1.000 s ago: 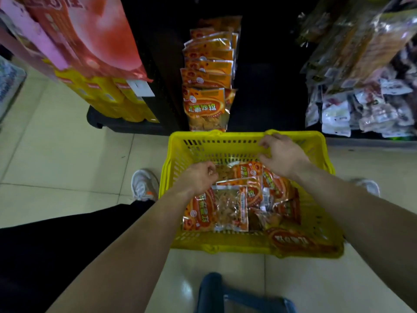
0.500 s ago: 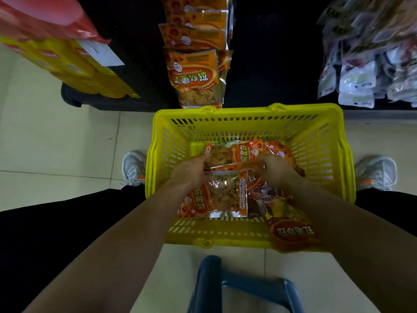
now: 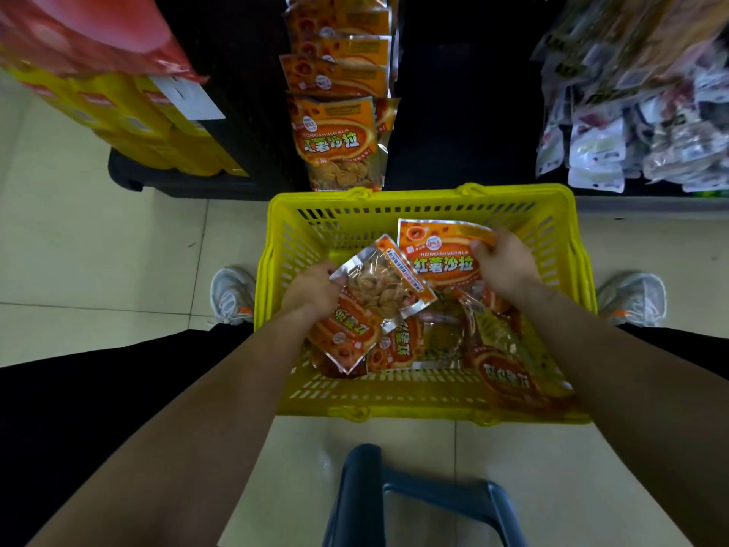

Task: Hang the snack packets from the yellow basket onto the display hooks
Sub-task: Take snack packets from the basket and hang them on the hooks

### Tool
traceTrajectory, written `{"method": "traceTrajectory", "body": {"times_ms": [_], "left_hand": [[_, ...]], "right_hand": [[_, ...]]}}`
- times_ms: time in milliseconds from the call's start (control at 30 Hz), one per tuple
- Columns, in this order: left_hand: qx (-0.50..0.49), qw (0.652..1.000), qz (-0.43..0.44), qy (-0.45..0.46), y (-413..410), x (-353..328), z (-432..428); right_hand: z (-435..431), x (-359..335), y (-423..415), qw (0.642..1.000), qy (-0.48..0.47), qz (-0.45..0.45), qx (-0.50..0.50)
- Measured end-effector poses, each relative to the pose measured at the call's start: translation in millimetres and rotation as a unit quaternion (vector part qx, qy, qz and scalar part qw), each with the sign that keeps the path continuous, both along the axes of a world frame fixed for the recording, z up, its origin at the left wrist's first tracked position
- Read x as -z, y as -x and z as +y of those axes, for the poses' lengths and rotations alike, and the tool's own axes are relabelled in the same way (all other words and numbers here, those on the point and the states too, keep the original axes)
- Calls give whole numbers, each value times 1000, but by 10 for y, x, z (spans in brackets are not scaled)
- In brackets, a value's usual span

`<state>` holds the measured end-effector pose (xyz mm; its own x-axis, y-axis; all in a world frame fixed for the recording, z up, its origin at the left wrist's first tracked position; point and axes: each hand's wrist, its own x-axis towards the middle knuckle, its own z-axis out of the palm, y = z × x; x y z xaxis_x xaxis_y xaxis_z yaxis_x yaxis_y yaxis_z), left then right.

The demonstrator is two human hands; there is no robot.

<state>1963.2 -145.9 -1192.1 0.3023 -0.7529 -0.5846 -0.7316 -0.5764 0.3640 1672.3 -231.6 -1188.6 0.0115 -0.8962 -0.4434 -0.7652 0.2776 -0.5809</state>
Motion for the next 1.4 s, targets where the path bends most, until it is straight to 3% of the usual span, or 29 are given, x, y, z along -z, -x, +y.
{"method": "traceTrajectory", "body": {"times_ms": [267, 433, 567, 733, 900, 1067, 1233, 1400], "left_hand": [[-32, 999, 13, -31, 141, -4, -121], [28, 995, 33, -85, 138, -29, -57], [14, 998, 47, -46, 92, -150, -97], [-42, 991, 124, 36, 11, -389, -256], [-31, 981, 178, 77, -17, -531, -349], [1, 974, 222, 53, 170, -627, -507], [30, 972, 224, 68, 289, -591, -576], [-31, 966, 233, 110, 254, -550, -564]], "right_hand": [[-127, -216, -50, 996, 39, -63, 40], [-170, -288, -16, 994, 49, -89, 47], [-243, -404, -14, 992, 17, -121, -6], [-325, -571, -22, 991, 50, -67, -105], [-314, -670, -16, 975, -13, -48, -215], [-171, -584, -296, 944, 83, 9, -319], [-76, -479, -576, 949, 79, 4, -306], [-31, -363, -610, 967, 62, 3, -246]]}}
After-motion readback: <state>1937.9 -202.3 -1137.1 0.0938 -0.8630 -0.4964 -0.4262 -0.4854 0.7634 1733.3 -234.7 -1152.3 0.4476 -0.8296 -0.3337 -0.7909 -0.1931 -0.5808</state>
